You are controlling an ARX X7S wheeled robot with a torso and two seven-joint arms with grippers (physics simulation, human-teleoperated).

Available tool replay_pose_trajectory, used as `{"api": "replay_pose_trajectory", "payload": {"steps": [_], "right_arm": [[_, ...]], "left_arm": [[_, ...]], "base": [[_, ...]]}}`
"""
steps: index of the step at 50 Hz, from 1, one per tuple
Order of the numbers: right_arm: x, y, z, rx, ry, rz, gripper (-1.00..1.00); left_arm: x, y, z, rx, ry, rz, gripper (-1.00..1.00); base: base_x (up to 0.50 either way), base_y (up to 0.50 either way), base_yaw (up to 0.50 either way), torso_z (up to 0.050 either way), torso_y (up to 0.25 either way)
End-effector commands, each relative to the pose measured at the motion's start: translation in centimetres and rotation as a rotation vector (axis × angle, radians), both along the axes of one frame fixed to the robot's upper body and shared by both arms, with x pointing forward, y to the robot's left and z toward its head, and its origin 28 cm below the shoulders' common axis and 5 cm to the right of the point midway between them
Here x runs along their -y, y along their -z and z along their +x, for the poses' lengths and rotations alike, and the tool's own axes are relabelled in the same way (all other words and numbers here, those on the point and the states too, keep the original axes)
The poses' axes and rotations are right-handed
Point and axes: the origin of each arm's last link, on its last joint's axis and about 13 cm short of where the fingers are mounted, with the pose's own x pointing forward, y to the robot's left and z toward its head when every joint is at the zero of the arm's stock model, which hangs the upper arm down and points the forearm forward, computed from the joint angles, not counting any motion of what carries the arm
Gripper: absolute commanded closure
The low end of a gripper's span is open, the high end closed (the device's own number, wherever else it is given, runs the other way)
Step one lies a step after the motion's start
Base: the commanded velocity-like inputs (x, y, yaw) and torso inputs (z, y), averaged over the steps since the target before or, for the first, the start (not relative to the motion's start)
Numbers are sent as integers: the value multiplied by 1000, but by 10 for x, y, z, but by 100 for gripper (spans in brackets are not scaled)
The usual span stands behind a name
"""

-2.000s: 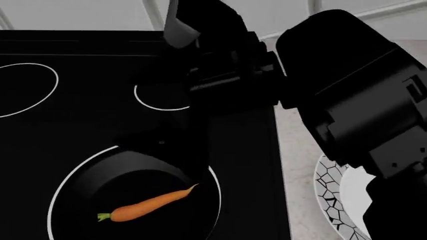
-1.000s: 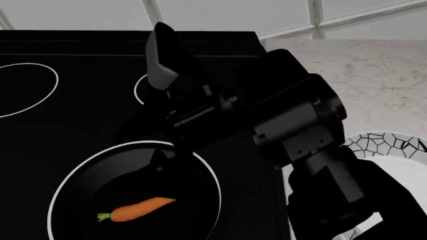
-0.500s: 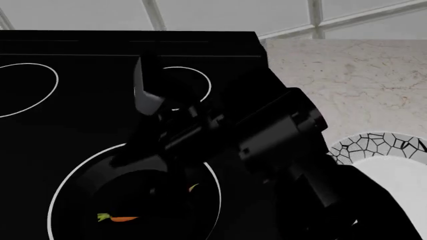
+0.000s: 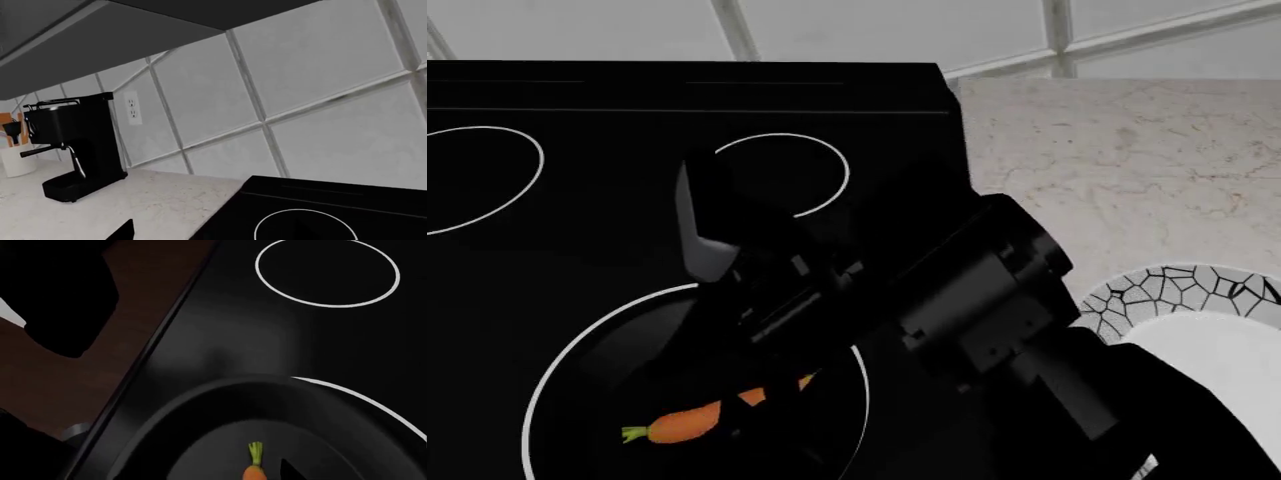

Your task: Pick the carrot from the pan and place it on the plate.

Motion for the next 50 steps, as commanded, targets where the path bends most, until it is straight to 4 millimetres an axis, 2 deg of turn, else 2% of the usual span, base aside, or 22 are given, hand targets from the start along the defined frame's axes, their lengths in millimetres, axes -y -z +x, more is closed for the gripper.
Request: {"api": "replay_pose_trajectory", "payload": {"steps": [1, 17, 19, 50], "right_arm": [[-7, 5, -3, -7, -51, 29, -100], [3, 11, 2, -21, 17, 42, -100], [0, 19, 6, -27, 33, 15, -100], [-13, 29, 4, -37, 26, -11, -100]], "left_arm": [[1, 4, 1, 3, -5, -32, -100], [1, 15, 13, -18, 30, -50, -100], [-2, 19, 10, -18, 21, -60, -100], [-10, 30, 9, -27, 8, -85, -100]], "base": [[0, 0, 0, 0, 0], [0, 0, 0, 0, 0], [0, 0, 0, 0, 0], [0, 0, 0, 0, 0]]}}
